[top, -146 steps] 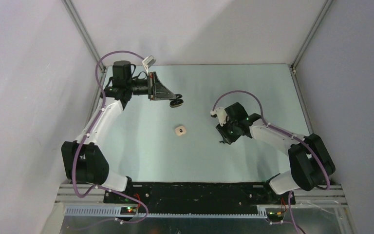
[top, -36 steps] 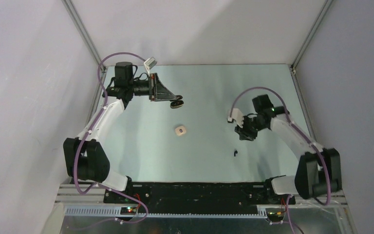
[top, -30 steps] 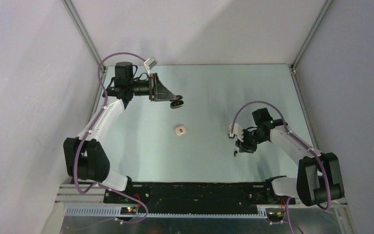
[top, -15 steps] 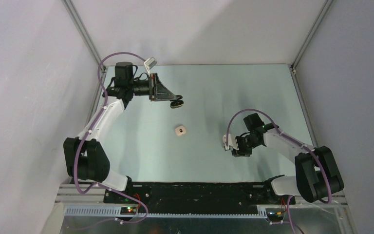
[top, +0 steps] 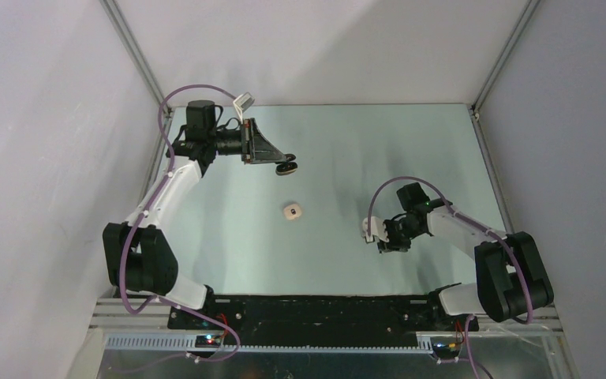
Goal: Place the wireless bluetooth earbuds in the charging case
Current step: Pick up the earbud from the center of the board.
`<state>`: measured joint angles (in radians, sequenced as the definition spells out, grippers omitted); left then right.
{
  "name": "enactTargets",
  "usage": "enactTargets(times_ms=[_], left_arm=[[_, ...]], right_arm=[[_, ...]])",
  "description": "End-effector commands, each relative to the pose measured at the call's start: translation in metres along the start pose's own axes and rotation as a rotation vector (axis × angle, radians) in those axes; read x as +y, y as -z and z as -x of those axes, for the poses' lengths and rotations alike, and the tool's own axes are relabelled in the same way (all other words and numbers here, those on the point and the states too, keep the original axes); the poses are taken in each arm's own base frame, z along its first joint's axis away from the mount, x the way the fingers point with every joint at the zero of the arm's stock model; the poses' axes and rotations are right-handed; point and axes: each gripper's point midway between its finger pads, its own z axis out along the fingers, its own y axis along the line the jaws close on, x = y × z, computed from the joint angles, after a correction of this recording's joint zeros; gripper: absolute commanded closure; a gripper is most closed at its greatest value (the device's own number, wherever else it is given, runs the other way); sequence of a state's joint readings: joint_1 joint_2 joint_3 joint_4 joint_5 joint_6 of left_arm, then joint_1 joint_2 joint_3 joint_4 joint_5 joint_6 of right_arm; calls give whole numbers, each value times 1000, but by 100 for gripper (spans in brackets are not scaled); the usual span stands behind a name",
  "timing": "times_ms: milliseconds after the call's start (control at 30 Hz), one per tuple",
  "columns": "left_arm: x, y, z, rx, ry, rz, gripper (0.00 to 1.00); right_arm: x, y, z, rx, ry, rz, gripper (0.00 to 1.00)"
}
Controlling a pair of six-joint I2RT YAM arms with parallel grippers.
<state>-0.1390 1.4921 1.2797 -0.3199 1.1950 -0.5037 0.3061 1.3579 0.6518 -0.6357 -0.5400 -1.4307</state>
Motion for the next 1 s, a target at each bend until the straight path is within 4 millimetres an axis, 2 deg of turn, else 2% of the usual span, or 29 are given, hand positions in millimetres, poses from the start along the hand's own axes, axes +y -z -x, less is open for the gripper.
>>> enactTargets(times_ms=[0, 567, 800, 967], left_arm=[[-17, 5, 8, -26, -93, -12, 100], [-17, 4, 6, -19, -95, -16, 100], [-16, 3, 5, -16, -94, -18, 100], [-16, 3, 4, -13, -97, -19, 100]], right_arm=[[-5, -2, -3, 17, 27, -5, 62], [7, -10, -15, 103, 23, 73, 68], [13, -8, -21, 137, -18, 102, 65], [8, -6, -24, 161, -62, 64, 65]])
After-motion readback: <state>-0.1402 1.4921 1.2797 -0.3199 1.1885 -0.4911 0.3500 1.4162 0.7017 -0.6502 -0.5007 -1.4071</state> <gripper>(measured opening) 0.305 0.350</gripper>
